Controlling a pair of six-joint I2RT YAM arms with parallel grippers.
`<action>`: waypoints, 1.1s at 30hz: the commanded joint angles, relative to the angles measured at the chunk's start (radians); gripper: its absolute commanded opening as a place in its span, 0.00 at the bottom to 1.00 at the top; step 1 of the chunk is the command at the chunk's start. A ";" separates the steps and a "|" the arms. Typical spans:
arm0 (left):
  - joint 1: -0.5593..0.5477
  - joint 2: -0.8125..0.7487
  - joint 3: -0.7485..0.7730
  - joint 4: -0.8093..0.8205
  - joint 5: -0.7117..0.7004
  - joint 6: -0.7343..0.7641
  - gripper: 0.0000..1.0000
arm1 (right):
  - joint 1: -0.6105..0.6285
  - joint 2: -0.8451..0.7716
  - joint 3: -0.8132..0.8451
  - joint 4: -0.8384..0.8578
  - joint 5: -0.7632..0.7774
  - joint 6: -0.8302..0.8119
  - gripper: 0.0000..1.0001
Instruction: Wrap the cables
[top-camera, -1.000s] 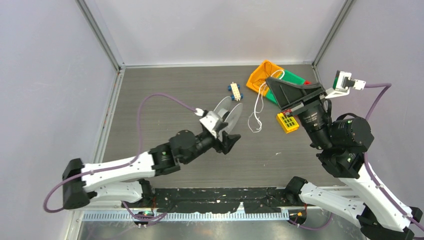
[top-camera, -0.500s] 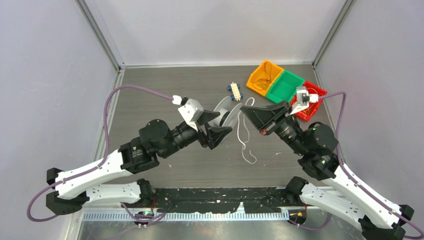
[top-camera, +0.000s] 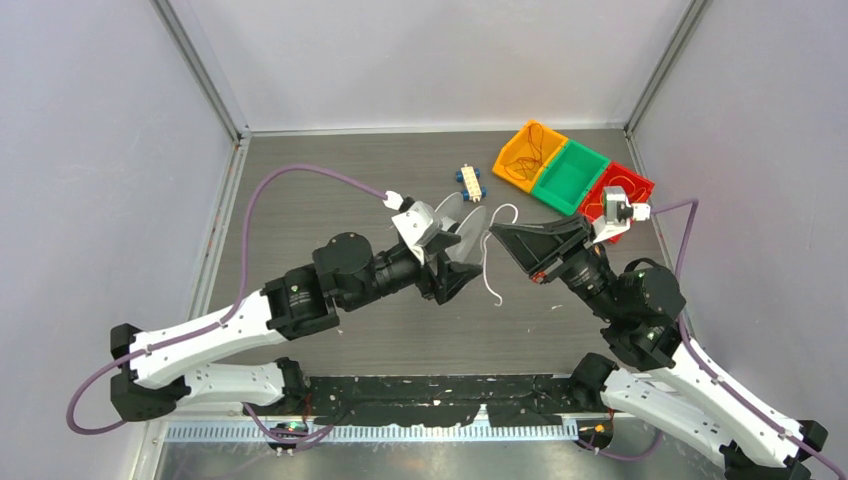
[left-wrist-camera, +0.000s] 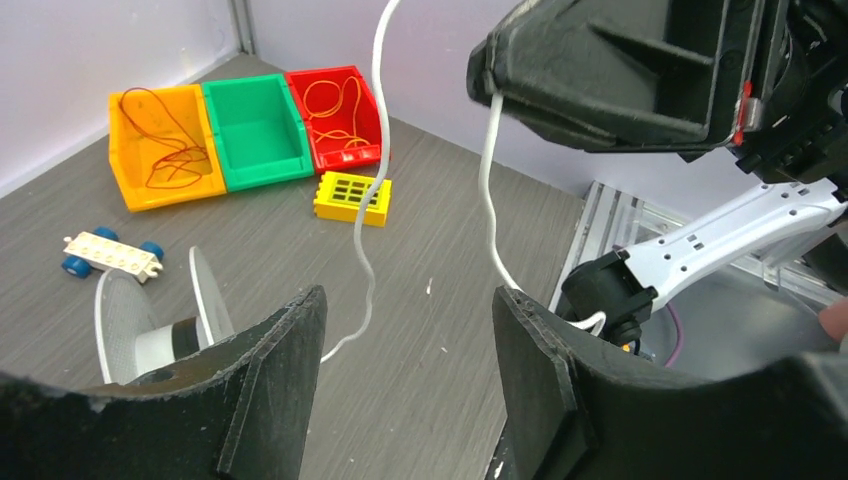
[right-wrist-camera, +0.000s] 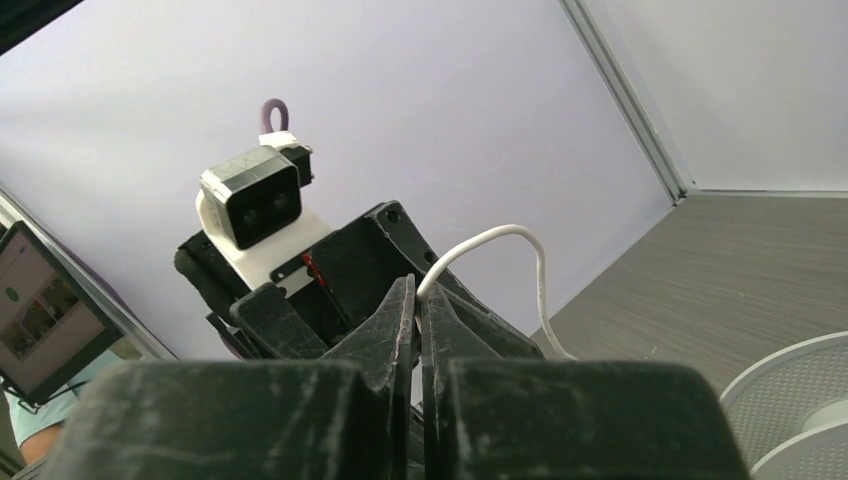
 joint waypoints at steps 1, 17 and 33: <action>0.003 0.015 0.047 0.061 0.052 -0.025 0.61 | 0.005 -0.017 -0.006 0.060 -0.002 0.013 0.05; 0.006 0.013 0.053 0.033 -0.023 -0.062 0.57 | 0.005 -0.065 -0.037 0.022 0.019 -0.040 0.05; 0.006 0.069 0.140 0.018 0.171 -0.112 0.58 | 0.004 -0.056 -0.034 0.010 0.010 -0.044 0.05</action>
